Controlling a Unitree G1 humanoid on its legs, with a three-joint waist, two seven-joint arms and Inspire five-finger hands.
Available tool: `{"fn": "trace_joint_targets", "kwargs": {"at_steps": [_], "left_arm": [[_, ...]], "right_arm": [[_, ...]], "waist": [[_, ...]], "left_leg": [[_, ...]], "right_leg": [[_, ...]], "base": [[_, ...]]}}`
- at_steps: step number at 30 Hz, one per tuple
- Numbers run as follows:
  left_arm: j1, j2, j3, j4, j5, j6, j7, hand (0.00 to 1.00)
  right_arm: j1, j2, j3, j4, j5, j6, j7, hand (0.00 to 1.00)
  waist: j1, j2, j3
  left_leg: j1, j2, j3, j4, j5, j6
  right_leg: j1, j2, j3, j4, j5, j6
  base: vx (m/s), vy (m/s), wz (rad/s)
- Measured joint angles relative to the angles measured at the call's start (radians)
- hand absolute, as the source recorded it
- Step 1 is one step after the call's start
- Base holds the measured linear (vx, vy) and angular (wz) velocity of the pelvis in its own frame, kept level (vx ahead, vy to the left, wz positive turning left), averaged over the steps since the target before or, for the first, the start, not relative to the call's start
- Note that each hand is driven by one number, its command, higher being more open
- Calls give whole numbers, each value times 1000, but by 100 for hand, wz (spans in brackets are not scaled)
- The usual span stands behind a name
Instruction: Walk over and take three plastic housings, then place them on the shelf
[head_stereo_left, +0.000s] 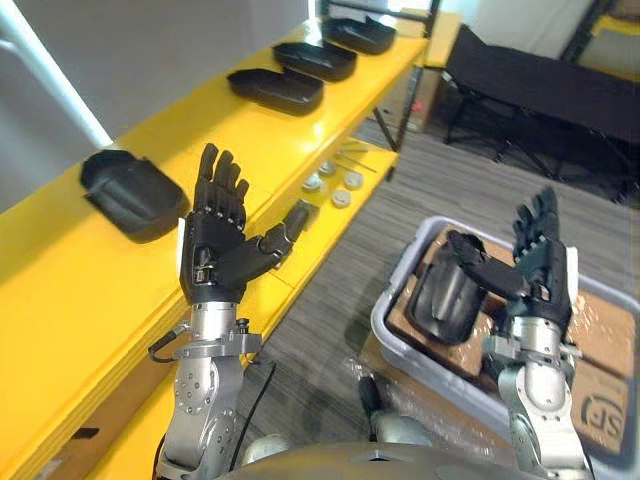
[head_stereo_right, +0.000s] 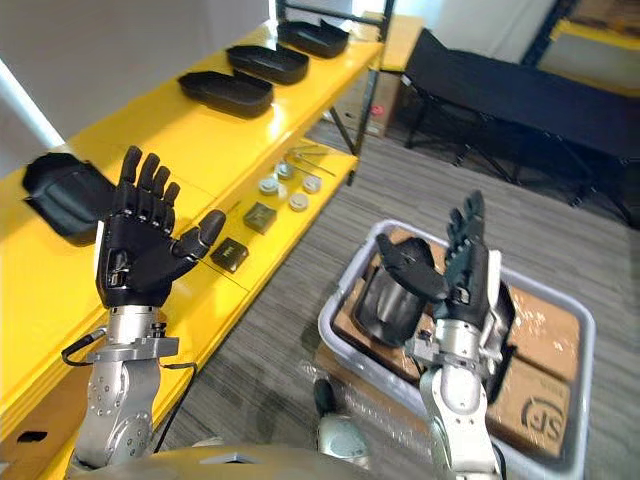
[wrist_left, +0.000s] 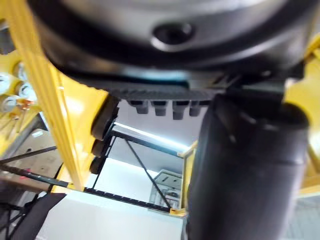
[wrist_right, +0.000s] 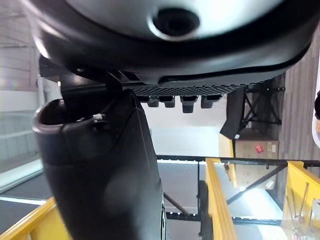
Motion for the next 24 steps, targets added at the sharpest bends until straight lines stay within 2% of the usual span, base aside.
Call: {"fn": "trace_joint_targets", "kwargs": {"at_steps": [2,4,7,8,11,13,15,16,17,18,19,20,21,22,23,24], "left_arm": [[-12,2,-1,24,35,0,28,100],[-18,11,-14,39,36,0,57,100],[-24,10,-24,39,34,-13,85,100],[-27,10,-29,39,32,-28,87,100],[-23,6,-39,39,33,-43,56,100],[-10,7,-38,38,33,-43,16,100],[22,13,-42,35,33,-43,-17,100],[38,23,-43,26,32,-43,-26,100],[40,25,-44,27,32,-42,-32,100],[38,27,-49,26,31,-40,-46,100],[30,33,-53,26,27,-39,-60,100],[24,34,-57,26,27,-36,-62,100],[7,36,-58,27,27,-22,-66,100],[-1,37,-58,27,27,-19,-67,100],[-13,39,-58,27,27,-14,-70,100],[-17,41,-56,27,26,-2,-74,100]], "right_arm": [[-24,-1,23,0,1,-14,15,100],[-24,-3,30,0,9,-16,31,100],[-25,-3,35,2,48,-32,41,100],[-19,-2,43,4,76,-32,38,100],[36,53,56,15,83,-33,37,100],[115,125,57,19,97,-41,76,100],[211,170,61,18,128,-73,142,100],[233,167,70,18,148,-87,172,100],[227,159,74,17,149,-90,175,100],[197,145,87,18,149,-97,175,100],[142,124,114,19,144,-99,161,100],[104,112,136,26,142,-100,149,100],[9,96,176,61,136,-111,121,100],[-38,92,198,82,118,-111,98,100],[-107,93,242,121,79,-110,48,100],[-154,98,280,146,49,-106,14,100]], "waist": [[8,-11,23],[16,-14,37],[17,14,62],[19,23,77],[20,29,122],[19,13,154],[6,-21,169],[-2,-34,165],[-4,-22,169],[-4,-10,163],[-2,1,158],[1,6,155],[19,16,149],[26,17,146],[50,11,137],[76,6,124]], "left_leg": [[-13,-13,12,12,-14,-14],[-19,-27,15,31,-27,-13],[-47,-26,-5,96,-60,-5],[-52,-29,-19,118,-65,-3],[-10,-43,-39,130,-79,7],[46,-63,-18,115,-79,15],[90,-100,4,99,-72,39],[85,-114,28,96,-78,82],[83,-112,38,94,-74,90],[68,-109,55,79,-54,106],[49,-105,60,58,-23,113],[39,-99,60,49,-6,111],[16,-78,62,38,22,101],[6,-68,62,36,36,99],[-17,-53,62,26,58,92],[-40,-40,63,20,77,83]], "right_leg": [[-21,-16,0,0,24,3],[-24,-33,-6,0,47,21],[-21,-43,-18,5,61,37],[-20,-47,-23,13,77,57],[-15,-49,-18,80,79,59],[-11,-55,-17,148,72,62],[10,-93,-86,165,72,61],[3,-125,-131,167,22,46],[-14,-138,-162,201,-9,8],[-53,-158,-211,298,-37,-23],[-70,-184,-256,404,-63,-42],[-70,-195,-273,462,-84,-51],[-63,-214,-302,559,-169,-47],[-56,-228,-313,600,-201,-47],[-21,-268,-322,653,-242,-48],[26,-314,-332,670,-260,-46]], "base": [[-155,93,-45],[-115,104,-11],[-52,94,13],[-17,105,7],[-37,94,-14],[-150,95,-41],[-209,30,-32],[-280,24,-31],[-284,55,-38],[-287,55,-27],[-185,32,-16],[-108,-10,-5],[-41,-34,-5],[-49,-67,-9],[-40,-125,-8],[-44,-156,-8]]}}
